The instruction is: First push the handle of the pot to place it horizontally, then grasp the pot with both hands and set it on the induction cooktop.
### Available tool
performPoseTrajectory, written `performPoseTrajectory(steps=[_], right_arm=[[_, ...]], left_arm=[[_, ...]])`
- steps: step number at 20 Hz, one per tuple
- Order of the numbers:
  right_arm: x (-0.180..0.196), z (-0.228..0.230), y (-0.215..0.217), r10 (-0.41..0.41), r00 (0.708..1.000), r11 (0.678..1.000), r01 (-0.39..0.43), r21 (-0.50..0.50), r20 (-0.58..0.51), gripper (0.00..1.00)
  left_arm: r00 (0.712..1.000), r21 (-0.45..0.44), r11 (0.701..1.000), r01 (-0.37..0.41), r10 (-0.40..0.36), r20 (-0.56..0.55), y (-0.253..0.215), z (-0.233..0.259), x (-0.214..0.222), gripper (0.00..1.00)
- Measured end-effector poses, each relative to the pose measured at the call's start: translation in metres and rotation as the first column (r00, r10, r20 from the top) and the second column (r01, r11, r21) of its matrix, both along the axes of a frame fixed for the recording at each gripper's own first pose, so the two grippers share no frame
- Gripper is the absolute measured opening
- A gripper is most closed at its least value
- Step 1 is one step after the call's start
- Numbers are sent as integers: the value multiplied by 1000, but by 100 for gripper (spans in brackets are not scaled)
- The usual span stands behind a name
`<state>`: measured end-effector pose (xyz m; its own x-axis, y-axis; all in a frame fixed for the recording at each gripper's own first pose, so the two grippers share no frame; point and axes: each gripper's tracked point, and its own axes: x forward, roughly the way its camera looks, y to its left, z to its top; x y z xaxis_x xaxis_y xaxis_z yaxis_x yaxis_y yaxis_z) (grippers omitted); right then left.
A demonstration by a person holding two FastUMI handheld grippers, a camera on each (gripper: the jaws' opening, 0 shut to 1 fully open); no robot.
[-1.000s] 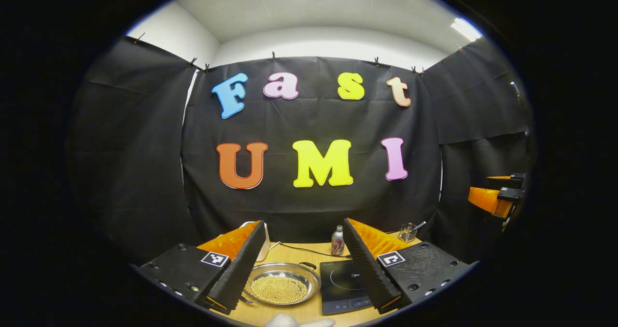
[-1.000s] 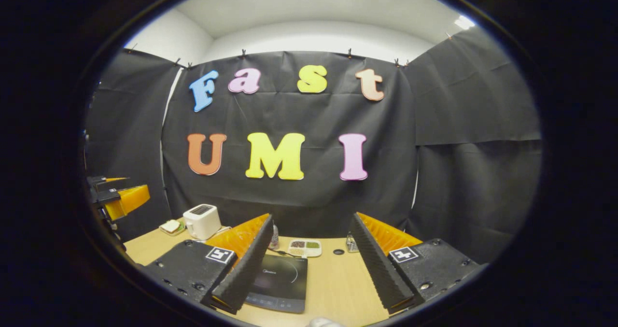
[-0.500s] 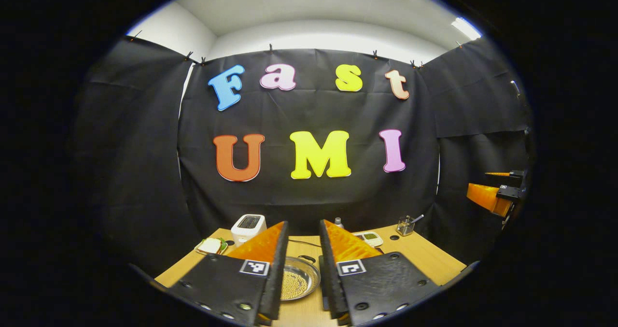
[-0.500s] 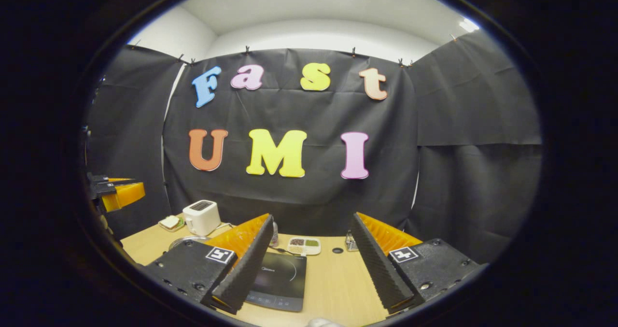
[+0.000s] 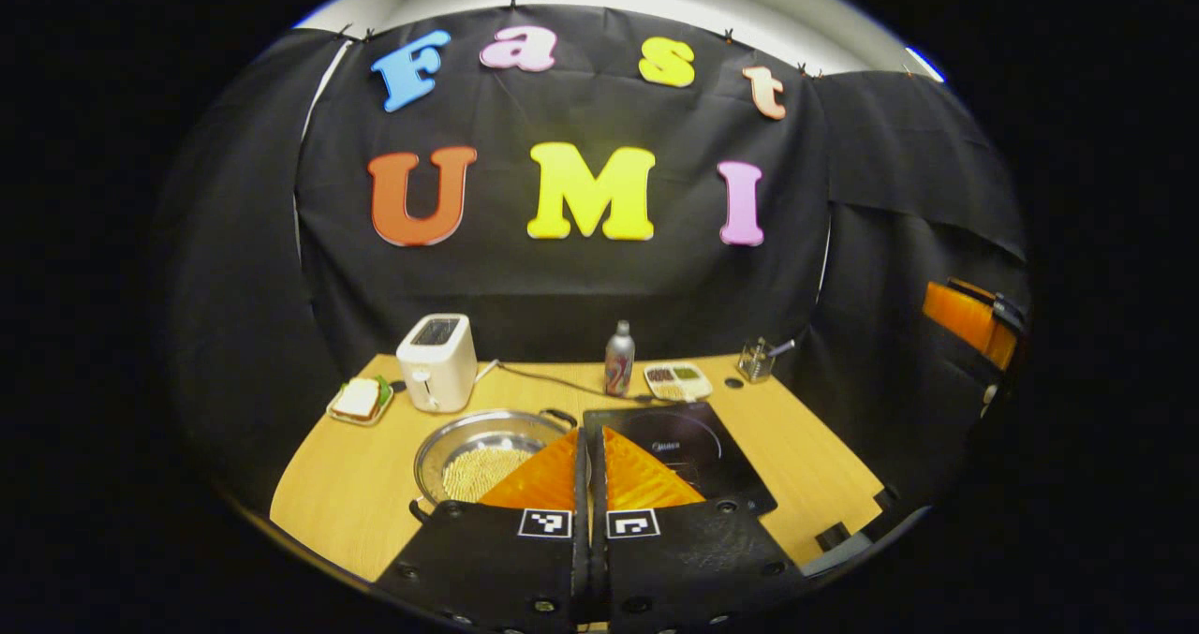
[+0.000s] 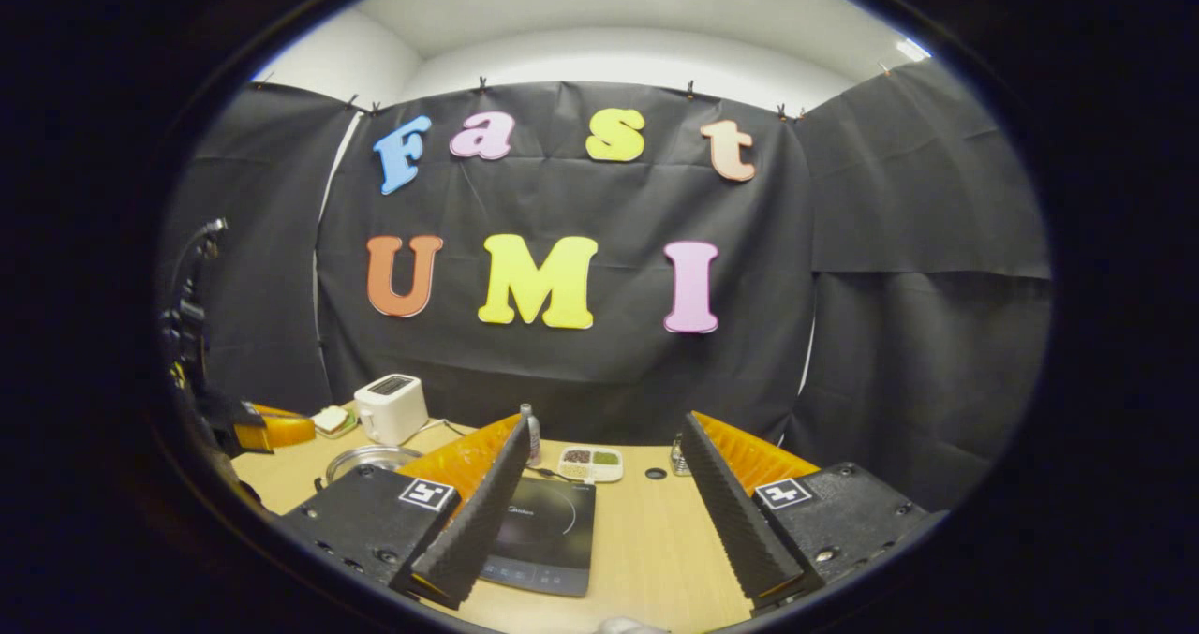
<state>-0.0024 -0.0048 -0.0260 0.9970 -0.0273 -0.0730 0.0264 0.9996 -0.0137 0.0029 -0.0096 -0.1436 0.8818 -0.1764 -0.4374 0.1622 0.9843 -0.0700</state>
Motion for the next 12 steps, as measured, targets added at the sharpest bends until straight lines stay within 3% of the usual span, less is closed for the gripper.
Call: performPoseTrajectory(steps=[1,2,6,12], right_arm=[[1,-3,0,-3,1000,1000,3,2,-6,98],[1,-6,0,-5,1000,1000,5,5,-12,98],[4,-18,-3,-18,999,1000,18,16,-39,99],[1,-27,-12,-51,997,999,52,8,-56,99]], left_arm=[[998,4,1000,4,-4,-56,3,-21,-3,8],[992,3,1000,9,-8,-128,5,-45,-6,0],[935,6,1000,0,2,-355,23,-127,-22,0],[854,136,985,107,-21,-520,58,-187,-29,0]])
